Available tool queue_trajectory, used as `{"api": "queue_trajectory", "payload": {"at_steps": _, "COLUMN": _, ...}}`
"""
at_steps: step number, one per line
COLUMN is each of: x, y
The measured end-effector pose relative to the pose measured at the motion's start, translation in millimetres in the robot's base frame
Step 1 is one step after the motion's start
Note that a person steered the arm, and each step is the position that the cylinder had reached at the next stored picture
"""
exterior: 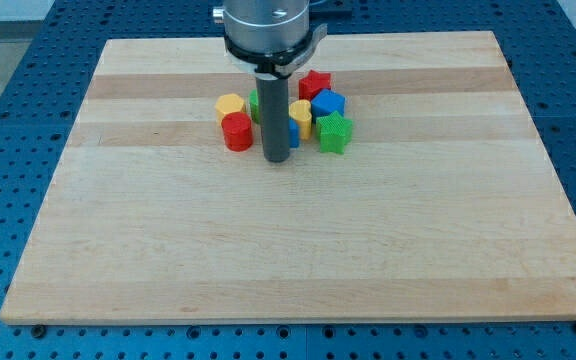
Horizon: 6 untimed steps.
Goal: Slide the blue triangle closer to the green star
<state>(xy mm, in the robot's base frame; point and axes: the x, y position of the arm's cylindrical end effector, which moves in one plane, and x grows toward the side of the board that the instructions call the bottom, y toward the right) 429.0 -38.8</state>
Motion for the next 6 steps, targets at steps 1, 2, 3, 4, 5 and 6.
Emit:
{"api": "queue_trajectory", "payload": {"at_steps": 1, "x": 3.1, "y": -40.8}}
{"api": "queue_trajectory", "payload": {"at_steps": 2, "x": -25.6, "y": -43.6}}
{"api": "queue_trajectory", "payload": {"at_steps": 3, "x": -30.0, "y": -37.4}}
{"api": "queue_trajectory", "payload": {"at_steps": 4, "x": -30.0, "y": -14.0}}
{"api": "queue_trajectory", "payload": {"at_steps": 5, "x": -29.5, "y": 3.9}}
{"api": "queue_trajectory", "payload": {"at_steps": 6, "x": -25.3, "y": 15.1}}
